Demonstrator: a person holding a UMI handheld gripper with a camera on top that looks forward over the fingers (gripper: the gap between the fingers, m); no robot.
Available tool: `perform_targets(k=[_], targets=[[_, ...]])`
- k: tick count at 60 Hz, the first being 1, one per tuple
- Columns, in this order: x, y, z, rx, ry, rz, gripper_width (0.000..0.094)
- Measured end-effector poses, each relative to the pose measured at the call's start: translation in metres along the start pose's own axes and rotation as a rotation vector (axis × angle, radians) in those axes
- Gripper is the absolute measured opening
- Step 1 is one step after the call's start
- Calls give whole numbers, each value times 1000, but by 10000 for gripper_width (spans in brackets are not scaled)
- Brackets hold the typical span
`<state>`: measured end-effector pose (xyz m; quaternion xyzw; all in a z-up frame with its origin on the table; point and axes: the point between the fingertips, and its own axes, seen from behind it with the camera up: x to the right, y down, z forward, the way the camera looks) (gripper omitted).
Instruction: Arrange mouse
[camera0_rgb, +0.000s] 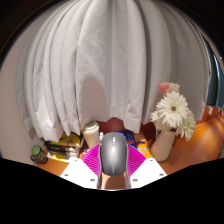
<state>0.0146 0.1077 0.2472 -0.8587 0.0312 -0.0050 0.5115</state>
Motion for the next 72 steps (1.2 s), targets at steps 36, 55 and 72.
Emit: perform_targets(k=[36, 55, 72], targets=[[-271, 261, -21, -340, -151, -84, 315], [-272, 312, -16, -401, -115, -87, 424], [-276, 285, -34, -431, -176, -64, 794]])
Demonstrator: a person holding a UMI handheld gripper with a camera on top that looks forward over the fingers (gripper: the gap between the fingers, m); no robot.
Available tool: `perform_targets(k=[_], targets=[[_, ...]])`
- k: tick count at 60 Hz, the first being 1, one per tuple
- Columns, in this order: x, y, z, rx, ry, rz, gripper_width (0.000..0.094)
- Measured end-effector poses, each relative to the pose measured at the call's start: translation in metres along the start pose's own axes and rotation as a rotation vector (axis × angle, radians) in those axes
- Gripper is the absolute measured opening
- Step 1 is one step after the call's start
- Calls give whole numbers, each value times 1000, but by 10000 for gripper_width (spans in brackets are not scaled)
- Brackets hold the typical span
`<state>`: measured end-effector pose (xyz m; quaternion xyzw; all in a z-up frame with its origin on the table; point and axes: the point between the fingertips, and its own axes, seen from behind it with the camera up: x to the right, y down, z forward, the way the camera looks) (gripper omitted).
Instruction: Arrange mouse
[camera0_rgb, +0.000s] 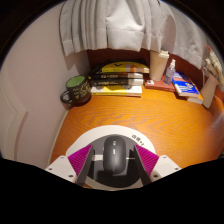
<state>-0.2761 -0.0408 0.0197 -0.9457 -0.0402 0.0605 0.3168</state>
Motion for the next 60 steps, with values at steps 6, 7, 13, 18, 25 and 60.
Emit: perform_targets(k=[6, 7, 13, 18, 25, 60], targets=[[6, -24, -34, 43, -25, -26, 795], [7, -28, -40, 49, -29, -26, 795], [20, -52, -85, 105, -57, -14, 789], [38, -66, -122, 148, -55, -26, 790], [63, -82, -166, 224, -58, -45, 792], [169, -69, -218, 284, 49, -2, 786]])
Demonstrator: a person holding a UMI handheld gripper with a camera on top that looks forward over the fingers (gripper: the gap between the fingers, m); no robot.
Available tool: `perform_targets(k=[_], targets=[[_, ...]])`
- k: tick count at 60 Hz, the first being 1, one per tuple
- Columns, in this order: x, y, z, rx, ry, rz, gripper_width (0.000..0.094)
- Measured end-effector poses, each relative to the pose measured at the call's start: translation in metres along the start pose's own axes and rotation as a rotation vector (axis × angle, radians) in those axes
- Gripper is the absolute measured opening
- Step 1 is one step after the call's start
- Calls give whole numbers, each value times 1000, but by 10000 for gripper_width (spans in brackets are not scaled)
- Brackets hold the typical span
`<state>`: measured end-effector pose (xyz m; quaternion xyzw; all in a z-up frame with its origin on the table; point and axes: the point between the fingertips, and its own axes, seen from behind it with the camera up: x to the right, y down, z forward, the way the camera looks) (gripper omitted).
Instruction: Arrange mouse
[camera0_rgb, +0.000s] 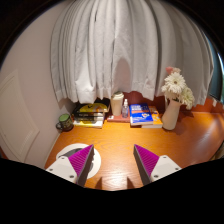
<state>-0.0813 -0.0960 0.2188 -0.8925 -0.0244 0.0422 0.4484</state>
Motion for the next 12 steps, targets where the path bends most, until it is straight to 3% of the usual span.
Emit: perform_targets(k=[12], targets=[[-9, 9, -2, -17, -18, 19, 787]])
